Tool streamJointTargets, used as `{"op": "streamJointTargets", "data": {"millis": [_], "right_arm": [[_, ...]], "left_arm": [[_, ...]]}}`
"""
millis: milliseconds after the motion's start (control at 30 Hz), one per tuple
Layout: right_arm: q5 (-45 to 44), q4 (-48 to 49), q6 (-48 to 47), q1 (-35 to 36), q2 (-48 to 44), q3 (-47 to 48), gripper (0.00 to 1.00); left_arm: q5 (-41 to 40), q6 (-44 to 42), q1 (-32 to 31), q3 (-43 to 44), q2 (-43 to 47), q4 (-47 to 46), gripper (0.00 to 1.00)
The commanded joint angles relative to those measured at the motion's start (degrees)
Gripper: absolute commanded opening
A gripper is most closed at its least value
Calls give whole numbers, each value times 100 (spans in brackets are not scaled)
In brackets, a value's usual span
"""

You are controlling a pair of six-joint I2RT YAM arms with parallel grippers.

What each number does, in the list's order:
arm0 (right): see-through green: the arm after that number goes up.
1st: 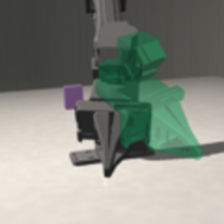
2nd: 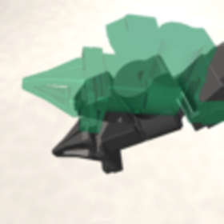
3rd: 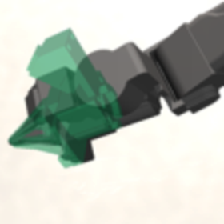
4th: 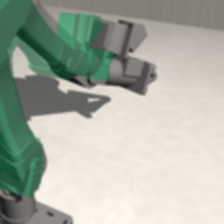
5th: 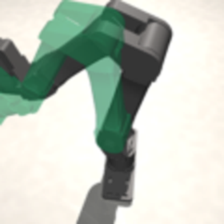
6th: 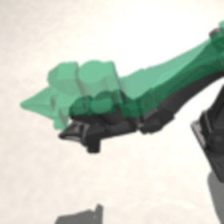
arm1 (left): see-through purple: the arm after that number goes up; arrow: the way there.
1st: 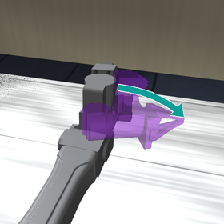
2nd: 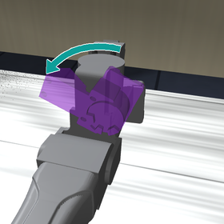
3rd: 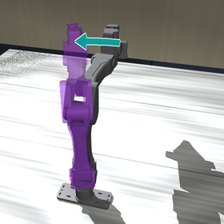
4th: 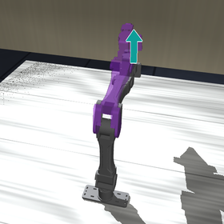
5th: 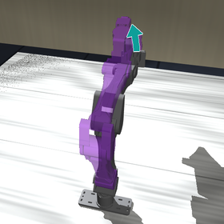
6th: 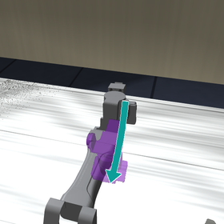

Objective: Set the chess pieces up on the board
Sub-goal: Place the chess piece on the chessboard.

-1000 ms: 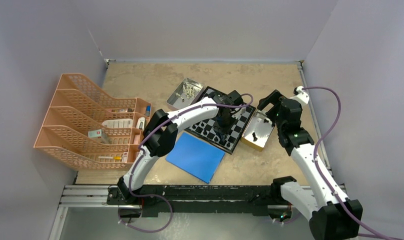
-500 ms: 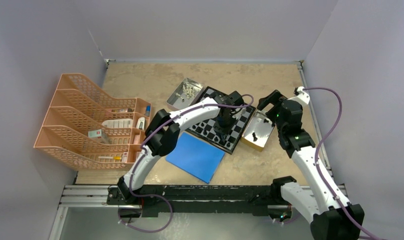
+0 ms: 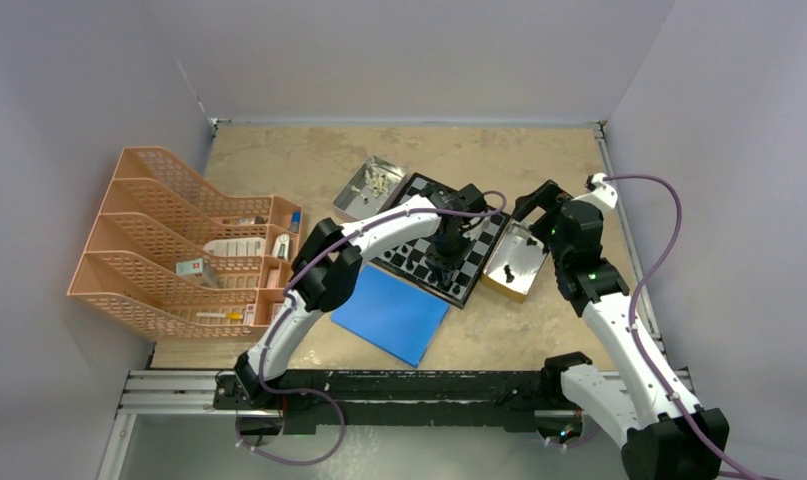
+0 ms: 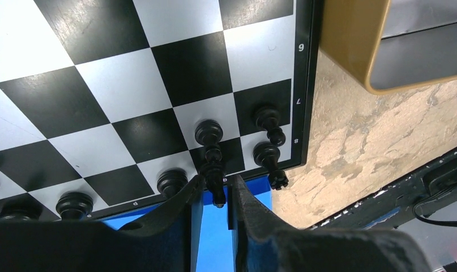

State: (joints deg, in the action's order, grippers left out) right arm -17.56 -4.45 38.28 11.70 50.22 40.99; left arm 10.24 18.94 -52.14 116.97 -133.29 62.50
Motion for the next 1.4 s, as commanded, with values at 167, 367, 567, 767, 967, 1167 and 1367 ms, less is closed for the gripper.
{"op": "streamJointTargets", "data": {"millis": [167, 367, 567, 767, 967, 1167, 1367], "right_arm": [[-219, 107, -84, 34, -100, 25, 99], [-205, 117, -90, 34, -115, 23, 99], [-221, 110, -93, 34, -119, 36, 99], [-204, 116, -96, 34, -129, 34, 99], [-204, 130, -101, 34, -138, 6, 99], [-186, 141, -110, 35, -121, 18, 99], [-221, 162, -106, 34, -122, -9, 99]], "left_arm": [[-26, 14, 20, 266, 61, 27, 21], [-85, 9, 12, 231, 102, 25, 18], [-29, 5, -3, 221, 123, -28, 11], [-42, 5, -16, 249, 141, -78, 10], [-94, -13, -16, 213, 136, -54, 16], [-41, -9, -42, 227, 168, -105, 18], [39, 34, -51, 272, 234, -102, 21]]}}
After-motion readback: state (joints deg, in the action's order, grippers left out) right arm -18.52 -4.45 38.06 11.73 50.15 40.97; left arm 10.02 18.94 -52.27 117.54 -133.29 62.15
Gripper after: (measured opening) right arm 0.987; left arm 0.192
